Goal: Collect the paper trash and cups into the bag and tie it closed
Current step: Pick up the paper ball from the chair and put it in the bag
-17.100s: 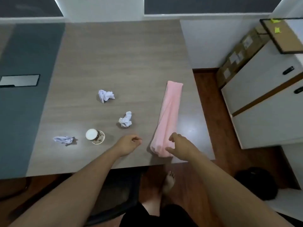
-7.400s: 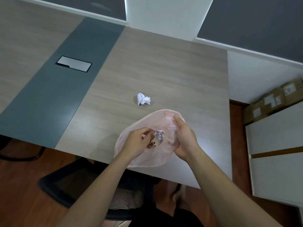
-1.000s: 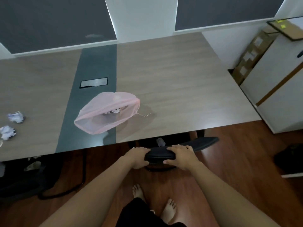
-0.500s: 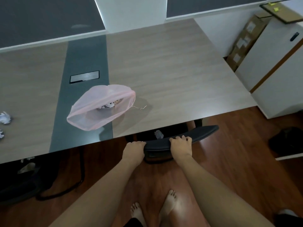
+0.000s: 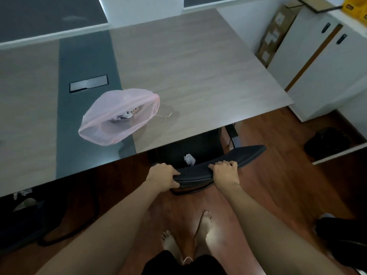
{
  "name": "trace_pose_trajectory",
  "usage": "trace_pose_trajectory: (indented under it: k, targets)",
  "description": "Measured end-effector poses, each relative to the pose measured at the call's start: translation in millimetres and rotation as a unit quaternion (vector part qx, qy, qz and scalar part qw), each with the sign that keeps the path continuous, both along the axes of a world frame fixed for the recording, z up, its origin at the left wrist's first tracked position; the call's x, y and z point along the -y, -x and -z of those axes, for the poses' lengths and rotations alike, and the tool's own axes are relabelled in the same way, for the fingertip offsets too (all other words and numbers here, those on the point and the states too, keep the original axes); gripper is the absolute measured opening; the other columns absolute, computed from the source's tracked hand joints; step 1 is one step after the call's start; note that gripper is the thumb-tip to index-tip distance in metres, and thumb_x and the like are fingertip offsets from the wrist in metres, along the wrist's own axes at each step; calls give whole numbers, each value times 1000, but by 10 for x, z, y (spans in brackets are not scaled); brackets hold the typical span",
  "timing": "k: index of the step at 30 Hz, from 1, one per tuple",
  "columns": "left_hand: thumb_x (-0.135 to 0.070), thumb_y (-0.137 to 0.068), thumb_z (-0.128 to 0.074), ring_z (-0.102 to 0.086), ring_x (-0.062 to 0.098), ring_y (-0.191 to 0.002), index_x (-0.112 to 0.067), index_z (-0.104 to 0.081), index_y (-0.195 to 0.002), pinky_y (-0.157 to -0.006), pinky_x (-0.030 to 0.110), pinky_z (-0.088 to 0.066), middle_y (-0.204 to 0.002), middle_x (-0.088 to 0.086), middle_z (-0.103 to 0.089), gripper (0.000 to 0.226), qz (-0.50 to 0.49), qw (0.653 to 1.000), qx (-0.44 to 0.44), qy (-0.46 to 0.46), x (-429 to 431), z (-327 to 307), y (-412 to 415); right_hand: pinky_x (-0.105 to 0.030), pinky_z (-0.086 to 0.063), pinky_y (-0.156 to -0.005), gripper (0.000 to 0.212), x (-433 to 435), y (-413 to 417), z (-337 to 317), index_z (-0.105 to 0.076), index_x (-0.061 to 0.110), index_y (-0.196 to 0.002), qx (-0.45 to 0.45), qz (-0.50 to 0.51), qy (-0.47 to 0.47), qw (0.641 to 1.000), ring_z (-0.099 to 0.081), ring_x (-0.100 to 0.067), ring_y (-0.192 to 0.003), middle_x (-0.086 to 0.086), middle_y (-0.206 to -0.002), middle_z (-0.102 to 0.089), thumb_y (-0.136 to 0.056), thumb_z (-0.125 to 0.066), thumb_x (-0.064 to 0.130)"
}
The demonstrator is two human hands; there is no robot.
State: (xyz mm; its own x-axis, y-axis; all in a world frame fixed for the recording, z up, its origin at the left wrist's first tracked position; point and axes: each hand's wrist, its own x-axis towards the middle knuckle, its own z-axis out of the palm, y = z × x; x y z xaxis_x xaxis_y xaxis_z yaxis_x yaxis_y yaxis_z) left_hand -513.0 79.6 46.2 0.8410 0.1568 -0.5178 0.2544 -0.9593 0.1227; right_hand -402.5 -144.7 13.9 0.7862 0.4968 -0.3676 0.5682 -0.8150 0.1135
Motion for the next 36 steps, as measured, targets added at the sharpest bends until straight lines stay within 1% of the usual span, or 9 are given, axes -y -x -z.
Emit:
trace_pose_trajectory:
  k: [4,7,9,14,16,23,26,31,36]
  targets:
    - [-61,-89,-71,-70,18,-120,-43,-67,-148,-98,37,-60,-137,-10,-76,61,60,998,-24,17,10,-53,238,-47,-33,-117,48,167,395,-5,-58,36,-154,0,13,-11,1000,-56,-28,-140,0,-143,-68,-112,-46,16]
    - [-66,-88,-72,-68,17,-125,-41,-66,-149,-97,35,-57,-141,-14,-73,66,97,994,-44,36,28,-68,395,-46,-33,-117,49,283,694,-3,-59,36,-153,5,25,-22,999,-56,-27,-140,1,-144,-67,-111,-45,15]
    - [-69,-87,-72,-68,16,-126,-40,-66,-150,-97,34,-56,-143,-15,-72,70,120,990,-63,49,38,-71,487,-46,-32,-118,49,349,882,2,-58,36,-153,-4,36,-26,999,-54,-27,-143,1,-147,-66,-110,-47,15]
    - [-80,-80,-73,-66,15,-132,-37,-66,-149,-108,37,-54,-145,-17,-71,81,145,983,-90,70,72,-58,685,-45,-30,-118,52,476,1240,-4,-57,36,-154,-18,55,-26,998,-51,-27,-148,3,-149,-65,-107,-55,16]
    - [-81,-78,-74,-66,15,-132,-38,-67,-149,-109,39,-55,-143,-16,-72,83,144,982,-93,79,74,-51,735,-45,-30,-118,52,492,1316,-16,-57,37,-154,-21,62,-23,998,-50,-26,-149,3,-150,-65,-107,-56,16]
    - [-82,-76,-75,-66,14,-132,-39,-67,-147,-109,37,-54,-142,-16,-73,83,127,982,-90,105,26,-22,778,-46,-28,-120,54,491,1351,-32,-55,38,-157,-30,77,-22,996,-50,-25,-146,2,-149,-63,-109,-48,14]
    - [-86,-73,-74,-67,14,-131,-41,-68,-145,-110,39,-54,-140,-17,-74,86,125,982,-82,113,-4,15,764,-46,-29,-119,57,484,1297,-37,-51,43,-159,-30,75,-21,997,-49,-24,-144,2,-147,-59,-110,-46,14]
    - [-91,-66,-74,-69,11,-127,-40,-73,-140,-104,36,-56,-136,-20,-75,90,123,981,-71,136,3,74,677,-47,-29,-118,60,533,1178,-59,-44,55,-163,-49,61,-9,997,-46,-25,-149,4,-159,-50,-113,-43,21]
    - [-96,-64,-70,-70,13,-121,-40,-75,-136,-96,34,-56,-127,-19,-79,92,140,978,-68,137,144,92,508,-45,-27,-121,65,619,950,-134,-40,57,-165,-66,62,23,996,-42,-23,-152,7,-167,-44,-113,-42,18]
